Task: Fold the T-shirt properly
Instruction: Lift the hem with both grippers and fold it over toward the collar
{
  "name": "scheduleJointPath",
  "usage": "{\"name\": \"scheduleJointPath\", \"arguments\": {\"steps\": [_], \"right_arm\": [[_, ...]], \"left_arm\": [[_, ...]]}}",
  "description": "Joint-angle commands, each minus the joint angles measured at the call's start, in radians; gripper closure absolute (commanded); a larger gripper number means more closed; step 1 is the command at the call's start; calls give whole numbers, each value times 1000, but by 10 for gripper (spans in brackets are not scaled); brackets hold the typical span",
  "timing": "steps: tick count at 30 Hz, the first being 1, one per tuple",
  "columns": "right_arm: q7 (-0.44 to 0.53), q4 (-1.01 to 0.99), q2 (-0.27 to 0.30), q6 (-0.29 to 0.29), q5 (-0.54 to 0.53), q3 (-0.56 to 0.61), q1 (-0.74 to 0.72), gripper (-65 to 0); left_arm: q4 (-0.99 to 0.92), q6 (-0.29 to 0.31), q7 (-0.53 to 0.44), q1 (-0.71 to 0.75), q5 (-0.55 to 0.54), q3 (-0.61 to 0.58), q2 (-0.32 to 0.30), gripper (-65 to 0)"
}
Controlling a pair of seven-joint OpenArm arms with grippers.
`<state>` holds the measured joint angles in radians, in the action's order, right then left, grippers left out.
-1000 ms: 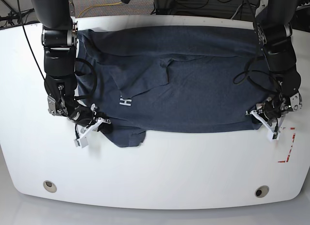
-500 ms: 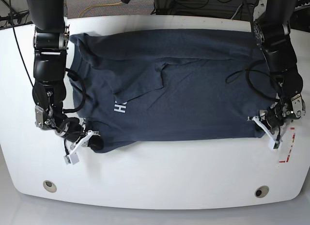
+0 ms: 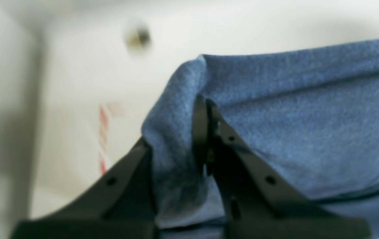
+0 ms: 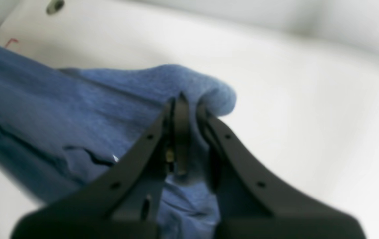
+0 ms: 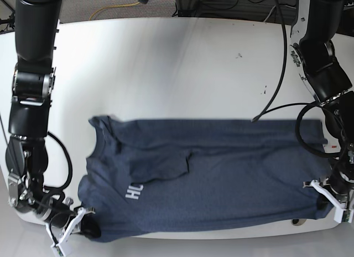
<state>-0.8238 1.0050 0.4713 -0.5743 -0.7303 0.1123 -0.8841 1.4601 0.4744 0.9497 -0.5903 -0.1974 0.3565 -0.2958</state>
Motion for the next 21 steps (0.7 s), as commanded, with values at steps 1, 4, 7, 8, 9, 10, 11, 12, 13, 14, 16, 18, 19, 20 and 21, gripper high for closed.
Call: {"name": "scheduleJointPath", "arguments": {"steps": [1, 4, 7, 8, 9, 10, 11, 12, 13, 14, 16, 18, 19, 20, 21], "right_arm": [[-2, 21, 45, -17, -2, 2, -155, 0], [-53, 19, 56, -34, -2, 5, -260, 0], [-122, 39, 60, -48, -2, 5, -358, 0], [-153, 48, 60, -51, -2, 5, -387, 0], [-174, 56, 60, -51, -2, 3, -409, 0], [-190, 64, 60, -51, -2, 3, -421, 0], [-210, 77, 60, -51, -7, 3, -421, 0], [-226, 104, 60, -51, -7, 2, -421, 0], [-246, 134, 60, -51, -7, 0, -421, 0], [-263, 160, 60, -51, -7, 0, -421, 0], [-292, 206, 71, -51, -8, -1, -389, 0], [-296, 226, 85, -52, -10, -3, -343, 0], [-296, 251, 91, -52, -10, -4, -309, 0], [-296, 275, 96, -52, -10, -13, -280, 0], [-297, 294, 96, -52, -10, -26, -249, 0]], "left_arm": [[132, -12, 24, -43, 26, 59, -24, 0], [225, -12, 58, -95, 26, 72, -26, 0], [293, -7, 107, -159, 26, 74, -32, 0], [311, -6, 113, -178, 26, 74, -32, 0], [321, -6, 113, -190, 26, 74, -32, 0], [324, -4, 113, -199, 26, 72, -32, 0], [325, -4, 113, -205, 25, 71, -30, 0], [327, -3, 113, -207, 25, 71, -27, 0], [328, -3, 113, -204, 25, 69, -26, 0], [328, -3, 113, -202, 25, 69, -26, 0], [328, -1, 113, -187, 25, 55, -24, 0], [328, 7, 113, -147, 23, 49, -18, 0], [328, 16, 108, -119, 23, 51, -3, 0], [331, 28, 108, -98, 23, 54, 10, 0], [337, 37, 108, -79, 23, 55, 16, 0]]}}
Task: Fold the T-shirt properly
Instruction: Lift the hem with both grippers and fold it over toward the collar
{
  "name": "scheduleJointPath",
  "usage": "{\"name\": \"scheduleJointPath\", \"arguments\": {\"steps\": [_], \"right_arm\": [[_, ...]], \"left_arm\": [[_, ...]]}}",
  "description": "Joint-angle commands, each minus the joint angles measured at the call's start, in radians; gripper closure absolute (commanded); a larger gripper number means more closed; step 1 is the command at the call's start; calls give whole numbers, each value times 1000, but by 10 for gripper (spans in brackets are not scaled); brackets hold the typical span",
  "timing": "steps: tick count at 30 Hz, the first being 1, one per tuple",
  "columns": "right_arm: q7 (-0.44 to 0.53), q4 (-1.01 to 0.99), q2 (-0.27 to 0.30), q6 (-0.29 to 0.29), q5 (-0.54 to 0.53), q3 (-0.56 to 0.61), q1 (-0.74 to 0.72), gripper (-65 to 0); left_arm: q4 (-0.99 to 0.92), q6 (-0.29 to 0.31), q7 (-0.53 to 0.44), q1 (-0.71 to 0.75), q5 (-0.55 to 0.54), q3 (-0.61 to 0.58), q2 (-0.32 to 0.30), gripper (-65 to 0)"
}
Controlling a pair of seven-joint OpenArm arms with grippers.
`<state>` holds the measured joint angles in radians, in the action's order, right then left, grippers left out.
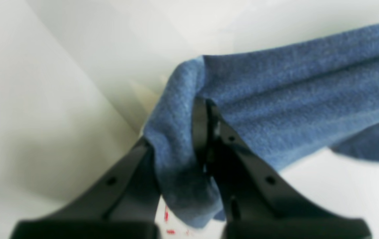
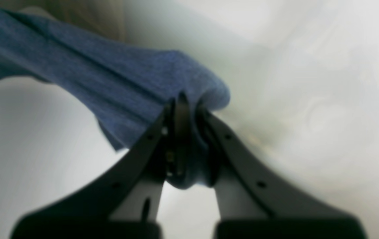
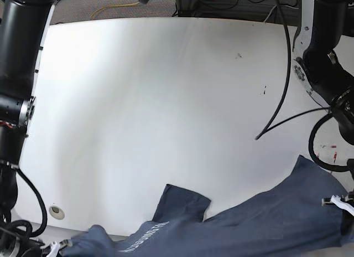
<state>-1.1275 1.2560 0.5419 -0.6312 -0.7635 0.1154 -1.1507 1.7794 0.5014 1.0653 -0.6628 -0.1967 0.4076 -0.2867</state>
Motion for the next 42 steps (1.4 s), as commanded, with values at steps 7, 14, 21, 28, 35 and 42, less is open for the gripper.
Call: {"name": "scheduleJointPath", "arguments": {"steps": [7, 14, 21, 28, 35, 42], "right_arm": [[5, 141, 25, 4, 23, -151, 329, 0], [7, 264, 14, 4, 25, -302, 673, 0], [8, 296, -29, 4, 25, -394, 888, 0], [4, 425, -30, 4, 25, -415, 1035, 0], [8, 502, -35, 4, 25, -415, 1156, 0], [10, 503, -90, 4, 32, -409, 1096, 0]], "left_arm": [[66, 89, -9, 212, 26, 4, 14, 0], [73, 159, -50, 447, 29, 4, 14, 0], [73, 171, -150, 682, 29, 4, 11, 0], [73, 173, -150, 838, 30, 6, 11, 0], [73, 173, -152, 895, 26, 92, 14, 0], [69, 174, -152, 817, 26, 135, 17, 0]]}}
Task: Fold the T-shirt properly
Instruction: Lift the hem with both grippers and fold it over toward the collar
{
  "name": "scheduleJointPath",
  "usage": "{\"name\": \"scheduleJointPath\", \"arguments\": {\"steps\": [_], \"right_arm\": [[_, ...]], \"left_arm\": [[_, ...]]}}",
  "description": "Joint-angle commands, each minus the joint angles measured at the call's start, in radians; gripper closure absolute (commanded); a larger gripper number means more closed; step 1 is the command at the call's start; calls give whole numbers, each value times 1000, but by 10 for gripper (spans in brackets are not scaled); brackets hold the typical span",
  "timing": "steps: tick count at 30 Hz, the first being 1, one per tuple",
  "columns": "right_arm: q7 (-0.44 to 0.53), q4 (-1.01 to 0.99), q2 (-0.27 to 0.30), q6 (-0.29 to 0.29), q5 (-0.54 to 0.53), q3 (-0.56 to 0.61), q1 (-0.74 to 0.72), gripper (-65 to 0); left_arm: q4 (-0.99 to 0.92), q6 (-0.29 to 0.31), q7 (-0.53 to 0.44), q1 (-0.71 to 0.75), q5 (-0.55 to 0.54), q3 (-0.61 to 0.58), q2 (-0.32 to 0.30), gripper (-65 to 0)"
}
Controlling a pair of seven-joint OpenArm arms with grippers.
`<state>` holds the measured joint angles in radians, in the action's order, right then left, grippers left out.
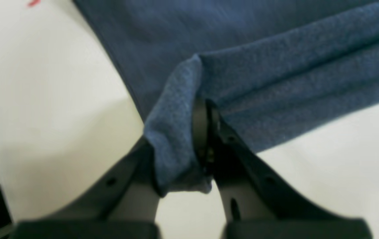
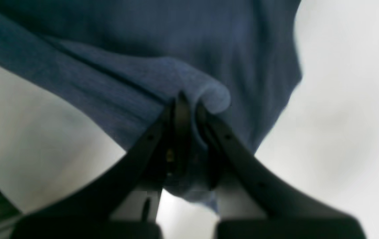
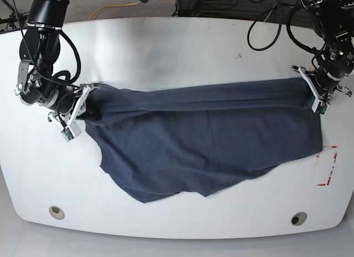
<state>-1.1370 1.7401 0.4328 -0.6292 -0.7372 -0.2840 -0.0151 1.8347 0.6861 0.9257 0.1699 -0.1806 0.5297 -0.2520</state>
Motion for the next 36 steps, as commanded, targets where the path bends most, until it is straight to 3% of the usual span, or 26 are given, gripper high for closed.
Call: {"name": "scheduleJointPath", "arguments": {"steps": [1, 9, 21, 24, 26, 30, 32, 34, 36], "right_arm": [[19, 18, 18, 2, 6, -8, -49, 0], [25, -177, -24, 2, 6, 68, -224, 0], [217, -467, -24, 4, 6, 265, -354, 0], [266, -526, -24, 4, 8, 266, -360, -10], [294, -562, -24, 4, 8, 269, -378, -78], [298, -589, -12, 10, 8, 279, -389, -325], [298, -589, 5, 10, 6, 279, -389, -423], [295, -562, 27, 10, 3, 276, -388, -518], [291, -513, 45, 10, 0, 274, -377, -541]], "left_arm": [[12, -10, -12, -19, 10, 14, -17, 0], [-20, -10, -12, -76, 13, 20, -17, 0], [-215, -10, -61, -201, 16, 19, -25, 0], [-252, -13, -92, -206, 16, 2, -42, -61], [-287, -18, -98, -221, 16, -32, -57, -128], [-367, -19, -95, -263, 16, -55, -89, -308], [-409, -21, -96, -280, 16, -55, -91, -368], [-461, -42, -96, -318, 16, -55, -92, -385], [-473, -78, -96, -338, 14, -53, -108, -385]]}}
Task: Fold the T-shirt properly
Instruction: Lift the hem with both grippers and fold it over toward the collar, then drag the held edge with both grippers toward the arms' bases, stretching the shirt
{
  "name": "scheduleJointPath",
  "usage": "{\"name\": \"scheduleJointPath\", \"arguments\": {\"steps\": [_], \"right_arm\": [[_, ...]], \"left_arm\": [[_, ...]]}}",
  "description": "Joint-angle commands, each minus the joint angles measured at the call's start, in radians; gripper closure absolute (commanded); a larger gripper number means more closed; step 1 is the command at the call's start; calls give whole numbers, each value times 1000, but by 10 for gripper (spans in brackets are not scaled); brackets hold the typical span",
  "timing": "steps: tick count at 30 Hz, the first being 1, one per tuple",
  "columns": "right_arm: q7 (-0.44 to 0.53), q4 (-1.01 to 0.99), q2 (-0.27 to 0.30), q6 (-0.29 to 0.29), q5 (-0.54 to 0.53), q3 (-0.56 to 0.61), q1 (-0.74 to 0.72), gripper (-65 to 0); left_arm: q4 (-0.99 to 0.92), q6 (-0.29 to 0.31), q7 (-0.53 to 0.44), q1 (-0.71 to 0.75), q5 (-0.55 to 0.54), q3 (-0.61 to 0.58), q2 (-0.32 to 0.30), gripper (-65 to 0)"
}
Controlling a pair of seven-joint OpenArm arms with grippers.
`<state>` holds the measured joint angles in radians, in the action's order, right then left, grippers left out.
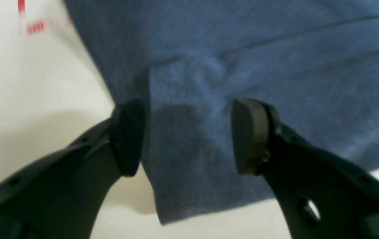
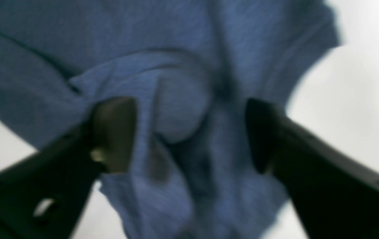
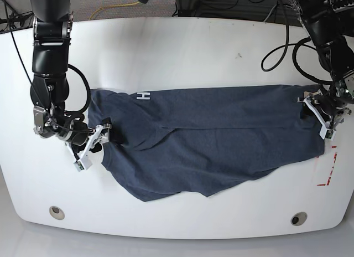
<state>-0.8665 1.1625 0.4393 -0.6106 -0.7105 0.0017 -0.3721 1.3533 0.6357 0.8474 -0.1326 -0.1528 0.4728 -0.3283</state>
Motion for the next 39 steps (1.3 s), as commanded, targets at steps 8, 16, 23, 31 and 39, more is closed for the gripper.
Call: {"name": "scheduleJointPath", "arguments": {"steps": [8, 16, 23, 31, 39], "right_arm": [[-99, 316, 60, -7, -28, -213, 163, -517], [-139, 376, 33, -7, -25, -303, 304, -517], [-136, 373, -26, -7, -21, -355, 390, -517], [-130, 368, -75, -13, 84, -354, 396, -384], [-112, 368, -136, -88, 291, -352, 353, -97]], "left_arm": [[44, -81, -80, -45, -18, 7, -59, -385], [114, -81, -80, 41, -20, 57, -42, -385], [82, -86, -84, 110, -15, 59, 4, -385], [-13, -87, -136, 106, -14, 54, 7, -385], [-108, -87, -210, 109, -12, 53, -19, -385]]}}
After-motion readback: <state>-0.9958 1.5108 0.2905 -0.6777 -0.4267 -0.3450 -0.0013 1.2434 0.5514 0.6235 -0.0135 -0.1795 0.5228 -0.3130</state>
